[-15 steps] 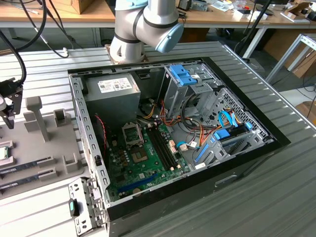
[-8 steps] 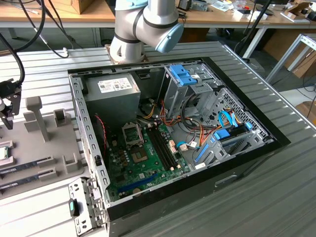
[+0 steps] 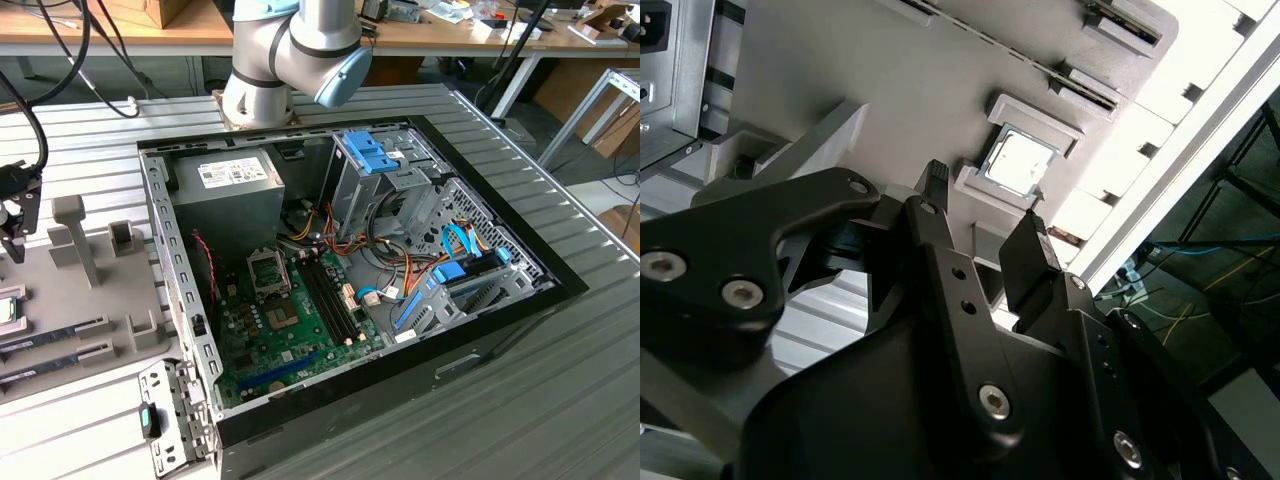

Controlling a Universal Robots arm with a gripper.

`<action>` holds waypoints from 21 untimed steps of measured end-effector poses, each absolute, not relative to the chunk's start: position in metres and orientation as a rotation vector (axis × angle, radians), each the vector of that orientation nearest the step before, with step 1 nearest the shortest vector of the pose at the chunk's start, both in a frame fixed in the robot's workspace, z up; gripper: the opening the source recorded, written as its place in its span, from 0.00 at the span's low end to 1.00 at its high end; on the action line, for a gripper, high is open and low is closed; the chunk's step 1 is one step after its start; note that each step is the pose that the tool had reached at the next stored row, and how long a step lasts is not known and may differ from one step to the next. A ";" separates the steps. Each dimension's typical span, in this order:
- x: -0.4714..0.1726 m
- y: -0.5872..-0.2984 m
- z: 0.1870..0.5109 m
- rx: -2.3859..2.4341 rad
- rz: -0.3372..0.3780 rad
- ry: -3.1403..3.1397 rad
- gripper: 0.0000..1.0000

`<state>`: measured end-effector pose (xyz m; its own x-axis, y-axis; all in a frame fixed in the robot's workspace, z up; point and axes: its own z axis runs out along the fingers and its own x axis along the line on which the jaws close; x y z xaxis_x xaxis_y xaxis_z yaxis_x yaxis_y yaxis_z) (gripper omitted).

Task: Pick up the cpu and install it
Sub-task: 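Pick up the cpu and move it towards the insertion slot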

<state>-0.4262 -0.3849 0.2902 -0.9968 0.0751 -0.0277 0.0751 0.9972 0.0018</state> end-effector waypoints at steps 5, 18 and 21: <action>-0.427 -0.385 0.290 0.117 0.001 3.112 0.48; -0.431 -0.385 0.288 0.117 0.001 3.112 0.48; -0.431 -0.385 0.287 0.117 0.001 3.112 0.48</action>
